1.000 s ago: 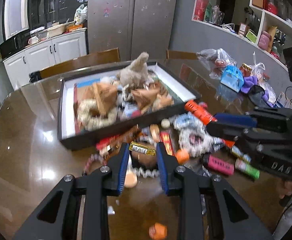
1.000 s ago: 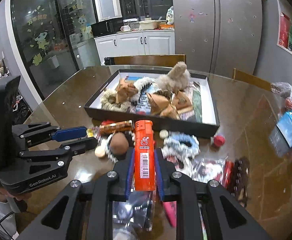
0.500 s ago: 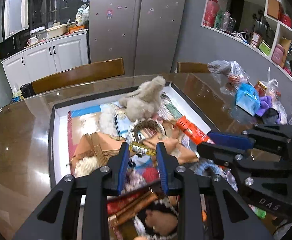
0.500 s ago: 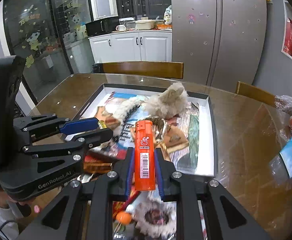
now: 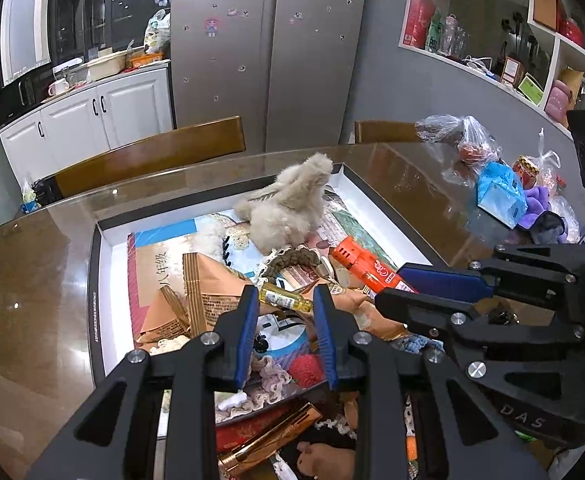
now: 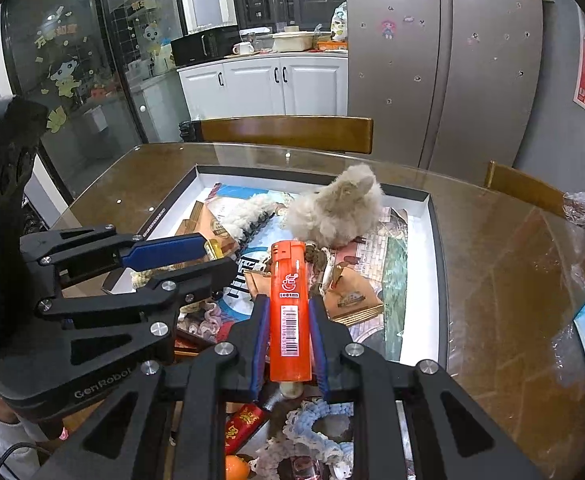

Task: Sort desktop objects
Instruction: 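Carry the gold item and orange lighter over the box with both grippers, then open both grippers to drop the gold item and orange lighter into the box, then withdraw both open grippers from the box back over the table items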

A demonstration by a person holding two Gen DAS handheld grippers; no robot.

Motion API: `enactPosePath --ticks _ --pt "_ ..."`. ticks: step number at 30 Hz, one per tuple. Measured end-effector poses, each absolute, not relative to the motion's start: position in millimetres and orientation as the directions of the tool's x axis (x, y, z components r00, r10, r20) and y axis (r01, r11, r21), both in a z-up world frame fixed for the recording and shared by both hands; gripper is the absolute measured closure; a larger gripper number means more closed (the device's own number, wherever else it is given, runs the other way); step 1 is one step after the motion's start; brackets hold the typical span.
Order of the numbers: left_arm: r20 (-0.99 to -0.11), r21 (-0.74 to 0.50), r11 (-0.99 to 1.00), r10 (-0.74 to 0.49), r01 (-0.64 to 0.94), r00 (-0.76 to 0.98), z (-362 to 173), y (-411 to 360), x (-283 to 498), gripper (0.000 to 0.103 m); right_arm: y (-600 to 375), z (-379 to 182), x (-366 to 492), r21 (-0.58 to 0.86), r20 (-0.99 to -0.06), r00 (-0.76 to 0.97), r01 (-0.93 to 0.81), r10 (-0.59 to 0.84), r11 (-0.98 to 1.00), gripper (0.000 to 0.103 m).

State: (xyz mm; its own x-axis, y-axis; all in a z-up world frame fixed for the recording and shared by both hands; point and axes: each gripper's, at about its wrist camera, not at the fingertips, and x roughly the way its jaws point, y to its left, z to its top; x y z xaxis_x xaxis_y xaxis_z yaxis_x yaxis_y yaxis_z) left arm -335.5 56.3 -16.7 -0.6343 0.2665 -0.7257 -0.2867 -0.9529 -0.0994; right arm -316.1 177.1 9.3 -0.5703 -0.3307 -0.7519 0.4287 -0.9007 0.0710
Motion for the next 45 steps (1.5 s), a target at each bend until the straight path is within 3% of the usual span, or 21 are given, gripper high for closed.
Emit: enactPosePath --ticks 5,6,7,8,9,11,13,15,45 --pt "-0.724 -0.086 -0.958 0.249 -0.274 -0.643 -14 55 -335 0.073 182 13 -317 0.094 -0.741 -0.574 0.425 -0.349 -0.900 0.082" --pt "-0.724 -0.069 -0.962 0.231 -0.265 -0.650 -13 55 -334 0.061 183 14 -317 0.101 -0.739 -0.575 0.420 -0.351 -0.902 0.082" --pt "-0.730 -0.022 -0.972 0.176 -0.234 -0.660 -12 56 -334 0.044 184 14 -318 0.102 -0.738 -0.578 0.416 -0.349 -0.904 0.077" --pt "-0.734 0.017 -0.980 0.122 -0.199 -0.668 -11 55 -335 0.034 185 15 -318 0.096 -0.740 -0.580 0.409 -0.340 -0.907 0.066" --pt "-0.733 0.036 -0.983 0.095 -0.178 -0.673 -10 53 -335 0.021 185 16 -318 0.086 -0.741 -0.586 0.400 -0.327 -0.912 0.062" --pt "-0.713 -0.005 -0.985 0.126 -0.175 -0.690 -5 44 -333 0.015 189 22 -318 0.031 -0.738 -0.622 0.356 -0.262 -0.934 0.039" --pt "-0.706 -0.038 -0.984 0.149 -0.173 -0.693 -1 38 -330 0.010 194 30 -315 -0.008 -0.716 -0.662 0.326 -0.222 -0.945 0.023" --pt "-0.698 -0.012 -0.986 0.126 -0.165 -0.705 1 39 -328 0.007 197 38 -310 -0.019 -0.690 -0.688 0.324 -0.222 -0.946 0.022" --pt "-0.674 -0.025 -0.982 0.156 -0.189 -0.722 36 36 -259 0.006 195 83 -254 0.041 -0.642 -0.699 0.378 -0.315 -0.925 0.021"
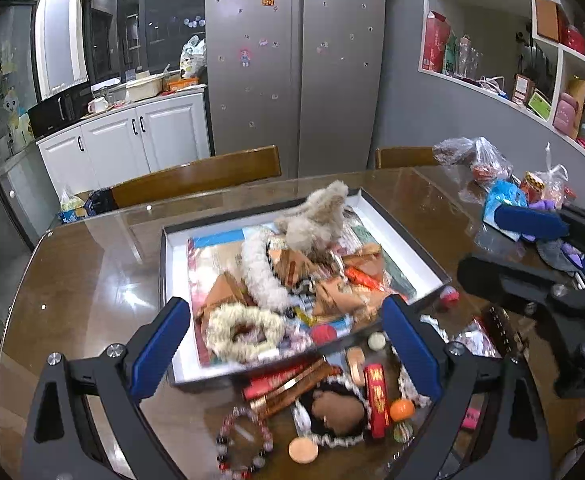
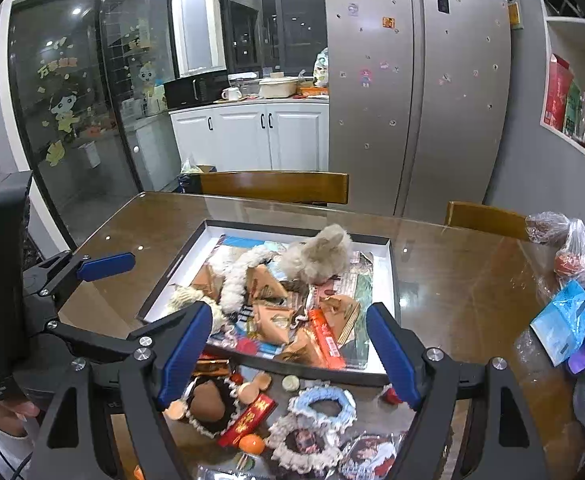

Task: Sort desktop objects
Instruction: 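Withdraw both open grippers from the box back over the table items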

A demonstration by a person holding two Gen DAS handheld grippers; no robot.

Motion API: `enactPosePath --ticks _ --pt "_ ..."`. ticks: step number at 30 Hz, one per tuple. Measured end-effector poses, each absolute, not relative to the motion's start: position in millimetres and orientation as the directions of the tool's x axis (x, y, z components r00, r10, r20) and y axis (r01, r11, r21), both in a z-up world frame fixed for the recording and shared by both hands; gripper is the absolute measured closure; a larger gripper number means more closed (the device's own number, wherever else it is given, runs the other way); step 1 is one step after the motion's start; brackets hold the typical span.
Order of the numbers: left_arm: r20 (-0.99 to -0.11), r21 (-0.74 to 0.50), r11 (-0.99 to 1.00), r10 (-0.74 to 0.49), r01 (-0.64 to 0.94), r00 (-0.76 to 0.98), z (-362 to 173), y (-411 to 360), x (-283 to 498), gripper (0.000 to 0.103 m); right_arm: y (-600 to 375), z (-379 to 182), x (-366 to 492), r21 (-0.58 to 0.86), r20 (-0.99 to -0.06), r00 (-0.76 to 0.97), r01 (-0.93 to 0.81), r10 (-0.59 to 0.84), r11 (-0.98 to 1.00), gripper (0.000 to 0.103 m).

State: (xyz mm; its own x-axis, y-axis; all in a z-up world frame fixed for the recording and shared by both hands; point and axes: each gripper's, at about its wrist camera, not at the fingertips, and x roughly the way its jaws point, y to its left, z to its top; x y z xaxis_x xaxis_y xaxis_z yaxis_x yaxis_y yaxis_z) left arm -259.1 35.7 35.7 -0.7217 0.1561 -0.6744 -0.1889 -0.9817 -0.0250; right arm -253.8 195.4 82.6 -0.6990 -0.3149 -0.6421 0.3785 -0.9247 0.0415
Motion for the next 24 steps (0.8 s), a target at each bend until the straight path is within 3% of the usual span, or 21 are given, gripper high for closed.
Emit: enactPosePath --ticks 9,24 --pt "-0.708 -0.030 -0.960 0.217 -0.279 -0.672 17 66 -212 0.006 209 84 -201 0.036 -0.633 -0.705 0.385 -0.319 -0.922 0.021" --pt "-0.778 -0.057 -0.887 0.327 -0.458 -0.537 -32 164 -149 0.006 293 32 -120 0.065 -0.702 -0.687 0.200 -0.187 -0.978 0.021"
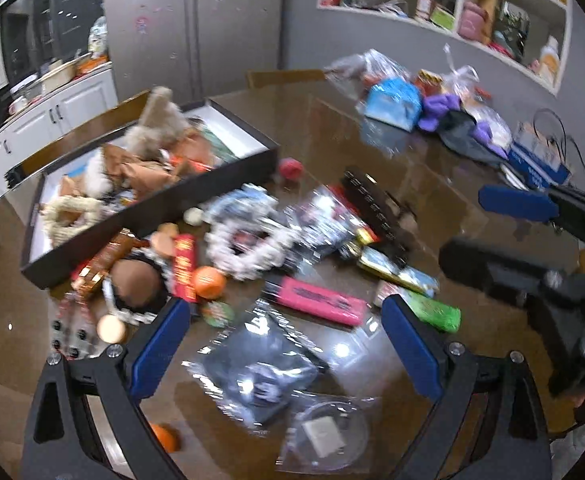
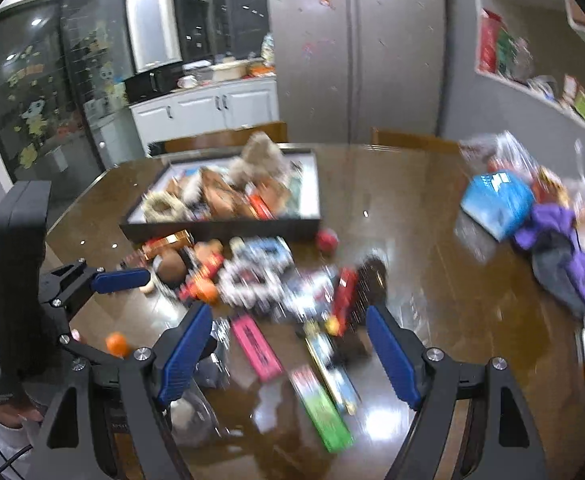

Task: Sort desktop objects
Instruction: 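Withdraw both open grippers from the box back over the table items, then lower the right gripper onto the green lighter and close it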

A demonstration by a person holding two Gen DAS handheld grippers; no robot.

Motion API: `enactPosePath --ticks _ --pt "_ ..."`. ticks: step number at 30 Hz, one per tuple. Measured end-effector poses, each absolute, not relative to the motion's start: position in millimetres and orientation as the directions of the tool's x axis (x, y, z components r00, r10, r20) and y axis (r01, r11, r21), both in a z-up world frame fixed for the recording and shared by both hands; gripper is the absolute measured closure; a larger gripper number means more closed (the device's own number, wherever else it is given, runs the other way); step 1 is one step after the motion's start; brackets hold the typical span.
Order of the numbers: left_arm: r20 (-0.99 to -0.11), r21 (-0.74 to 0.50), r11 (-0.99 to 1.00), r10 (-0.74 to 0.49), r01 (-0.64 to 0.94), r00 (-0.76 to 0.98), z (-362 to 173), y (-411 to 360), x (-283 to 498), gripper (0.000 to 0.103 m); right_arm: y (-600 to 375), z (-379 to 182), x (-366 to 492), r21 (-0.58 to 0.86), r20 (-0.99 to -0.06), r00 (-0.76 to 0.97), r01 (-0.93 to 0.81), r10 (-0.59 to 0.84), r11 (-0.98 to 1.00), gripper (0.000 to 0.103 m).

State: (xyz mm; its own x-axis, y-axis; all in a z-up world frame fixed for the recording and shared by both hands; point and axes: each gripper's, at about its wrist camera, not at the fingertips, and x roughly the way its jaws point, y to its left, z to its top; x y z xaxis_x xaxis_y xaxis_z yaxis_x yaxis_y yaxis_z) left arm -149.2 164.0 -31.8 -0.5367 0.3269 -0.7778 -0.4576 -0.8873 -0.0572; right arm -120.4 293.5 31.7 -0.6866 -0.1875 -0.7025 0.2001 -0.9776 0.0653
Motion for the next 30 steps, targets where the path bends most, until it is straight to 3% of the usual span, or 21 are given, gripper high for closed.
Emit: enactPosePath --ticks 12,30 --pt "-0.816 0.026 -0.848 0.287 -0.529 -0.502 -58 219 -145 0.006 343 -16 -77 0.115 -0.757 -0.637 0.090 -0.146 -0.989 0.021" --pt "-0.852 -0.048 -0.877 0.286 -0.478 -0.439 -84 211 -171 0.005 360 -31 -81 0.177 -0.763 -0.614 0.100 -0.201 -0.979 0.021"
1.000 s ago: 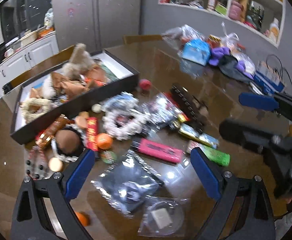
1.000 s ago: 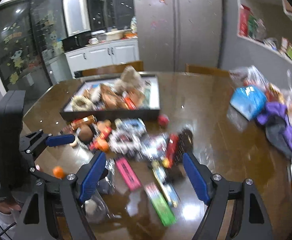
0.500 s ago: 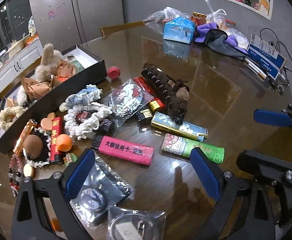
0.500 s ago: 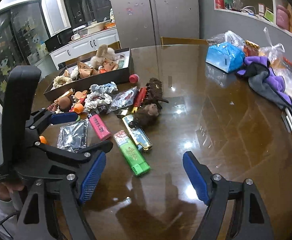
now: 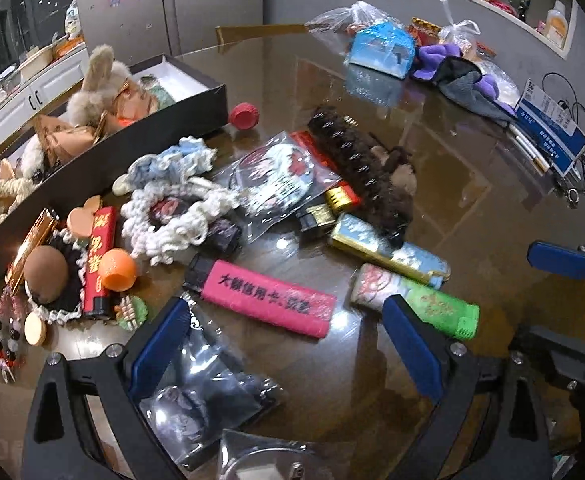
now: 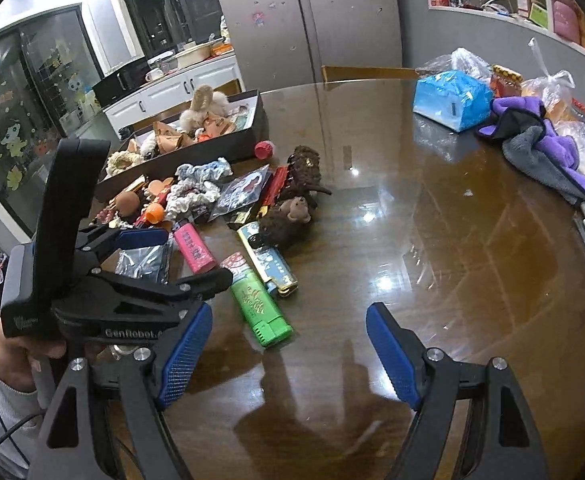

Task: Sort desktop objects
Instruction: 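Lower the right gripper onto the green lighter and close it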

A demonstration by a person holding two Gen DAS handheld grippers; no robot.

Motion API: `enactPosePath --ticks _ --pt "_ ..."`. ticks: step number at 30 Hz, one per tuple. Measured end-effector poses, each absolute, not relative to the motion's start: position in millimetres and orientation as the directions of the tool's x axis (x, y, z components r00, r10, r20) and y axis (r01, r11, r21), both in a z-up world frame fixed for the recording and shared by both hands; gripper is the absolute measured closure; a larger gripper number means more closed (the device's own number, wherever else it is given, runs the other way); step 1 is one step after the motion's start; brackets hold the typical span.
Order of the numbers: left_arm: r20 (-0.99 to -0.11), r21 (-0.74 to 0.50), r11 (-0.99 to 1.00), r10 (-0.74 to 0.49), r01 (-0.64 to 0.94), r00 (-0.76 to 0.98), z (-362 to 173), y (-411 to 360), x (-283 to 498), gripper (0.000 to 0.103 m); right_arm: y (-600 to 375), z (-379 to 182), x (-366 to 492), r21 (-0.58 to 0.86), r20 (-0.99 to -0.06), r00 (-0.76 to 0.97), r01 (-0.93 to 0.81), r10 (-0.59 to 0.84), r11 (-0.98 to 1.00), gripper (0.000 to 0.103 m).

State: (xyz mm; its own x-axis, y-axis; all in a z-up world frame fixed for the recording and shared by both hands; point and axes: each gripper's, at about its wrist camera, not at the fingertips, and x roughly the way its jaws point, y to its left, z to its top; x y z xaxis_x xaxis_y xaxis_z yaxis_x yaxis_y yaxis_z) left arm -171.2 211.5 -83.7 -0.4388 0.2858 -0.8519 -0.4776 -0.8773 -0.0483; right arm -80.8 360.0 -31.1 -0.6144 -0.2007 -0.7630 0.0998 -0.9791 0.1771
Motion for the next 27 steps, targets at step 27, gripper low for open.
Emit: enactPosePath --ticks 27 --pt "-0.819 -0.014 -0.903 0.257 -0.430 -0.513 -92 197 -187 0.005 326 -59 -101 0.075 -0.805 -0.574 0.148 -0.147 -0.986 0.021"
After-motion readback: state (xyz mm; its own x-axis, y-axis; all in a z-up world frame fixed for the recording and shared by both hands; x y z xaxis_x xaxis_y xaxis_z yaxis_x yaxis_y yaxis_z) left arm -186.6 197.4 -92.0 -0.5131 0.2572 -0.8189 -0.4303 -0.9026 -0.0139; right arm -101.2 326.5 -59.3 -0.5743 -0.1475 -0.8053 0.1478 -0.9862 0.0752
